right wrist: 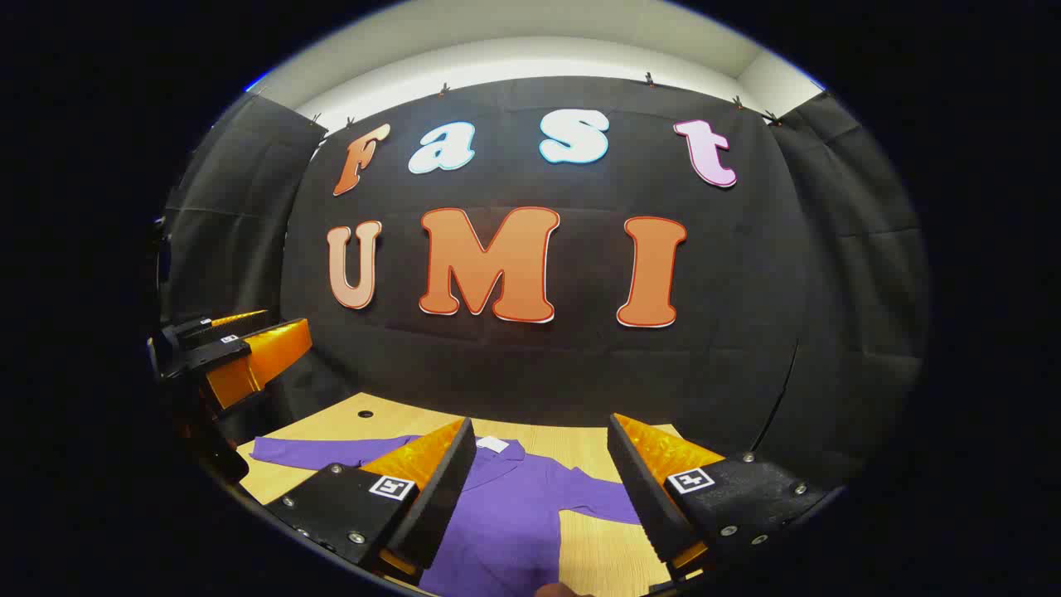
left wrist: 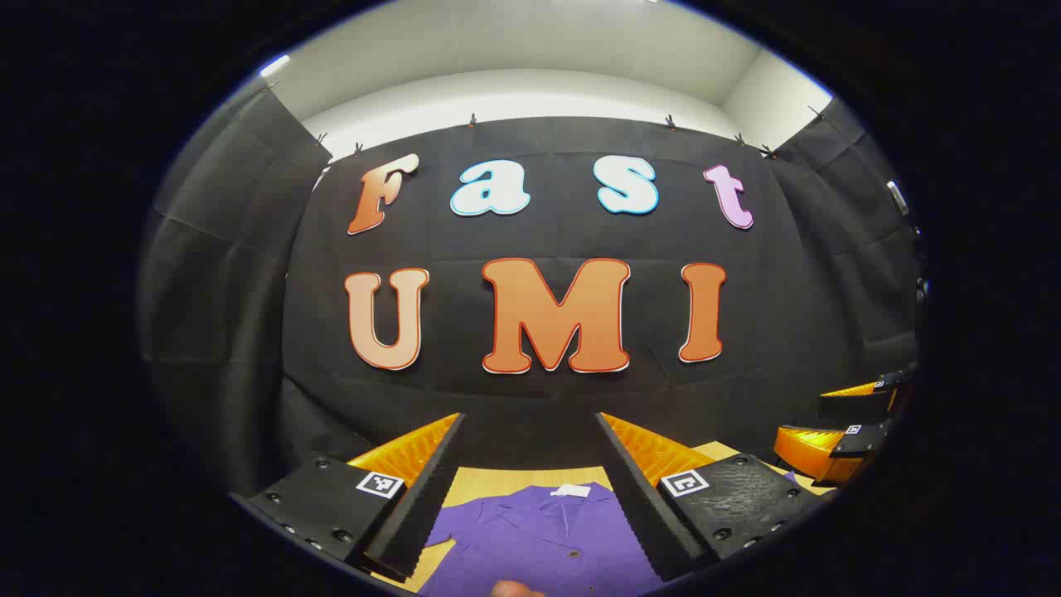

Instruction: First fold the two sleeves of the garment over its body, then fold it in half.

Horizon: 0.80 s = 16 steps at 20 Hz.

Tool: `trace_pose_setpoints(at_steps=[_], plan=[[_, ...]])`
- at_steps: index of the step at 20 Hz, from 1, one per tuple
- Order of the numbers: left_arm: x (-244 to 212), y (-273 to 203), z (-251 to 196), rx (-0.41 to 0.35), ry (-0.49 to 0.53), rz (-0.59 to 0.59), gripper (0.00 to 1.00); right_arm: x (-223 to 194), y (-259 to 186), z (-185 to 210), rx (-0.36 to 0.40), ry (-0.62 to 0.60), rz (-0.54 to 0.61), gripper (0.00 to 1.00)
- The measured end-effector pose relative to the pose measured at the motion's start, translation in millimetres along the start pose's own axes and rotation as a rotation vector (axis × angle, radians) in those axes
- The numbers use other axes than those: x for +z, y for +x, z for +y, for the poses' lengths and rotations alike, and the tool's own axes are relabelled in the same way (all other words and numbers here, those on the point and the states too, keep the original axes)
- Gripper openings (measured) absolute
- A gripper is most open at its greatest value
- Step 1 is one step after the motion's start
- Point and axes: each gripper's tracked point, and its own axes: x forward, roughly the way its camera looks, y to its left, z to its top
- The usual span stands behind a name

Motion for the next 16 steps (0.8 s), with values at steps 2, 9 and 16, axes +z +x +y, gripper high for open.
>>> trace_pose_setpoints(at_steps=[2,9,16], plan=[[-1,0,-5,-0.002,-0.004,-0.001,0.98,0,0,0,0.002,0.004,-0.001,0.95],[-2,5,-18,-0.004,0.016,-0.013,0.98,1,3,0,0.003,-0.006,-0.006,0.95],[0,11,-24,-0.017,0.024,-0.028,0.96,-3,6,-2,-0.007,-0.001,-0.008,0.95]])
